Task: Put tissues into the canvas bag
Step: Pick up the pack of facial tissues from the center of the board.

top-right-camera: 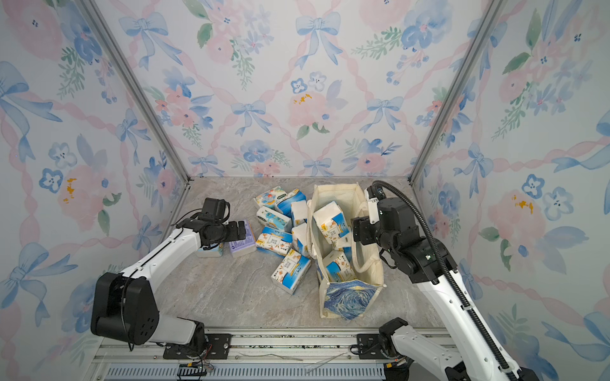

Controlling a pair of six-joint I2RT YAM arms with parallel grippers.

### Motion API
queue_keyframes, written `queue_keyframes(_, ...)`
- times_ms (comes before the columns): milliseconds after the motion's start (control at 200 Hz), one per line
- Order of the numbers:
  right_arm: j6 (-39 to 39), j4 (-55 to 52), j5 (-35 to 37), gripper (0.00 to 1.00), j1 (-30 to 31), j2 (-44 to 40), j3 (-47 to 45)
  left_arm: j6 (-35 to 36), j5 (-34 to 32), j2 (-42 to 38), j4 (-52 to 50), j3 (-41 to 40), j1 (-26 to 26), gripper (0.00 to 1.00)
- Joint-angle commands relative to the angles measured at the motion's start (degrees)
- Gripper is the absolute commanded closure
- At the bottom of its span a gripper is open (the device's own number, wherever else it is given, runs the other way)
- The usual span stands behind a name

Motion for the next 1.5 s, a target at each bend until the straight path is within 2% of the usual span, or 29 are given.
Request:
queue_keyframes(0,-0.09,1.73,-0.65,0.17,-0.57,-0.71,-0.69,-2.66,0.17,2.06,-0.93,1.03,0.31,0.02)
queue_keyframes(195,-0.54,2.47,-1.77,0.16,-1.05,-1.44,-1.8,-1.06,-8.8,2.18,-4.09,3.82,2.19,0.03)
queue_keyframes(405,-0.64,3.81,-3.74,0.16,-1.74,-1.19,-3.23,0.55,-12.96,2.15,-5.57,4.94,6.95,0.04)
queue_keyframes(625,-1.43,4.33,-5.07,0.16,-1.82,-1.01,-3.76,0.99,-10.65,4.18,-5.46,4.98,11.84,0.04)
queue_keyframes(1195,-2.19,5.46,-6.71,0.16,-3.42,-1.82,-4.92,3.45,-12.58,13.09,-4.51,7.41,14.27,0.03)
queue_keyframes(1490,-2.57,6.0,-7.33,0.16,-3.92,-2.04,-5.11,4.09,-6.39,18.22,-1.69,8.14,15.05,0.05)
